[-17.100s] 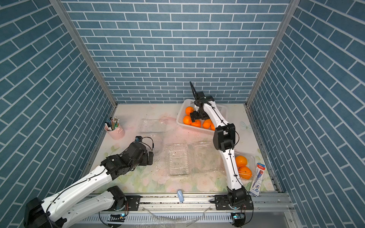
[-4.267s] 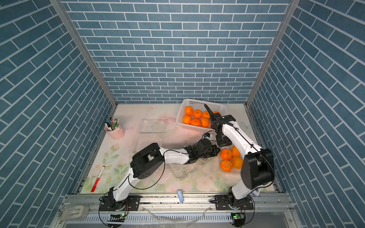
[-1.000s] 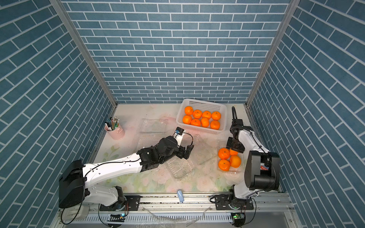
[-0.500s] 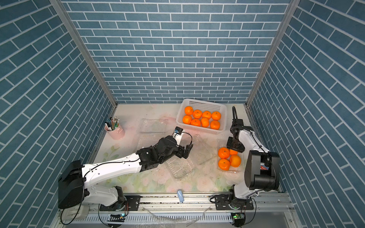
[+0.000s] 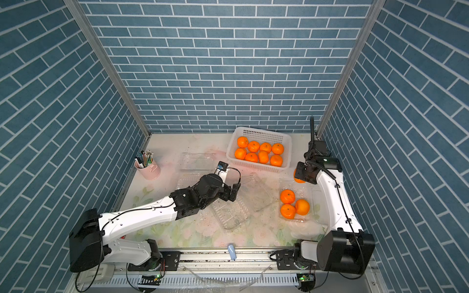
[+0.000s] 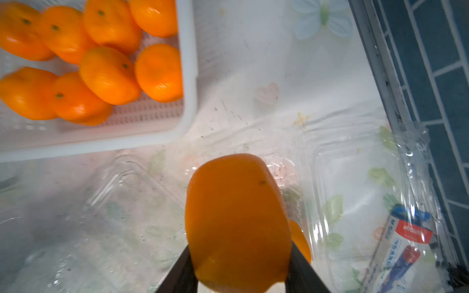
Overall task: Take oranges out of containers
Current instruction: Pick up the orange from the packing box, then place the orange in the basket.
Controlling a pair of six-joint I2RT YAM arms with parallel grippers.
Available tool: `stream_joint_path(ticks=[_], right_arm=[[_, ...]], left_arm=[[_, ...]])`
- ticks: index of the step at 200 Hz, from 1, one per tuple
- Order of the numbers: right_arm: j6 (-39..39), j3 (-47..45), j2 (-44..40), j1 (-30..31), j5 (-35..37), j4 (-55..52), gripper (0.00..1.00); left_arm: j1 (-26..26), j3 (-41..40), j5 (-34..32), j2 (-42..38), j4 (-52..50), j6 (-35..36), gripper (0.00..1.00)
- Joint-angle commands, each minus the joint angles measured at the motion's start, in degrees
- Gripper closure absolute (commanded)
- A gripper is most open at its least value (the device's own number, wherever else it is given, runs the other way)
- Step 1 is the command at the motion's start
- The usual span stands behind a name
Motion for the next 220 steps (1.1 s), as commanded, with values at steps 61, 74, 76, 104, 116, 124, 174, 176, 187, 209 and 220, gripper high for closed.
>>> stream_joint_path(ticks=[61, 74, 76, 104, 116, 124, 174, 176, 187, 209, 220], right_arm=[[-11.8, 19.1, 17.1, 3.6, -19.3, 3.5, 0.88], [-15.0, 21.0, 19.5, 4.8, -19.9, 4.7, 0.88], [-15.6, 21.0, 19.8, 5.0, -19.8, 5.0, 0.88], [-25.9, 21.9, 23.1, 7.6, -20.8, 8.8, 0.89], [-30.7, 22.6, 24.3, 8.3, -21.3, 9.7, 0.91], [-33.2, 23.5, 25.2, 8.5, -21.5, 9.9, 0.91], [-49.1, 30.3, 32.1, 8.6, -24.5, 6.3, 0.94], [-49.7, 30.6, 32.5, 8.6, -24.4, 6.0, 0.94], [-52.7, 31.6, 33.9, 8.6, -24.7, 4.9, 0.94], [-56.0, 31.5, 36.0, 8.7, -24.8, 5.3, 0.94], [-56.3, 30.6, 36.6, 8.7, -25.4, 6.7, 0.94]], left_arm=[[5.4, -3.4, 0.2, -6.5, -4.9, -6.2, 0.01], [6.0, -3.8, 0.0, -7.5, -5.8, -6.4, 0.00], [6.0, -3.9, 0.0, -7.7, -5.9, -6.5, 0.01], [7.4, -4.5, 0.0, -9.2, -7.2, -6.7, 0.01], [7.9, -4.7, 0.2, -9.6, -7.7, -6.9, 0.01], [8.2, -4.7, 0.3, -9.8, -8.0, -6.9, 0.01], [10.1, -4.6, 1.1, -9.8, -9.3, -6.8, 0.01], [10.2, -4.6, 1.2, -9.8, -9.3, -6.8, 0.01], [10.6, -4.6, 1.5, -9.5, -9.4, -6.8, 0.01], [11.4, -4.4, 2.4, -8.9, -9.6, -6.9, 0.01], [11.7, -4.4, 2.6, -8.7, -9.5, -7.1, 0.01]])
